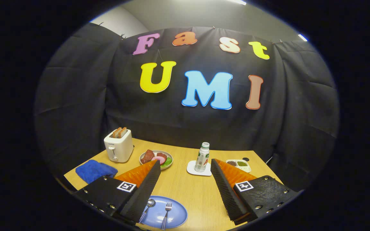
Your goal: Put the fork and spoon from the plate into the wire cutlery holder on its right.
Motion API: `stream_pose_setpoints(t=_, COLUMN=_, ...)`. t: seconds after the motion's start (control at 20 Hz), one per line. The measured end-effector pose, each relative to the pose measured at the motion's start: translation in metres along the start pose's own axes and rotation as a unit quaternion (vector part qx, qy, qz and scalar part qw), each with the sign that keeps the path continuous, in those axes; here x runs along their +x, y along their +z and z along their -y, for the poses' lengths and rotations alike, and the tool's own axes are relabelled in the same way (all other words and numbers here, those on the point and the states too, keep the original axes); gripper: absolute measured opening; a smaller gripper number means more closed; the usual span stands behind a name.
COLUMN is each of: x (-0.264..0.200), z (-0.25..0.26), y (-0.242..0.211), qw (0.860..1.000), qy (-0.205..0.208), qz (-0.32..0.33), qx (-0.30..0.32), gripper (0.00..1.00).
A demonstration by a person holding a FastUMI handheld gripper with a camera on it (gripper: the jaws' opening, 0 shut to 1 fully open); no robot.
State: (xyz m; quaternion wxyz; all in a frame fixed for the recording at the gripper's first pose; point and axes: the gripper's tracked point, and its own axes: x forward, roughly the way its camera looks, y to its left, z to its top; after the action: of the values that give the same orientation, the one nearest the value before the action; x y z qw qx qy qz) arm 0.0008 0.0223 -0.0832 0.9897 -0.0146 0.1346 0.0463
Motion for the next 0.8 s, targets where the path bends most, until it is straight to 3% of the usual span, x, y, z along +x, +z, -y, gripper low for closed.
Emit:
stream_pose_setpoints(t=0.2, x=0.008, z=-0.02, y=-0.048, qw=0.997, qy=0.024, qz=-0.075, qx=0.001, gripper=0.96)
stream_pose_setpoints(t=0.4, x=0.007, z=-0.044, y=-0.119, qw=0.979, qy=0.061, qz=-0.192, qx=-0.006, gripper=0.97)
stream_pose_setpoints(t=0.8, x=-0.006, z=-0.048, y=-0.184, qw=0.955, qy=0.06, qz=-0.291, qx=-0.016, gripper=0.97)
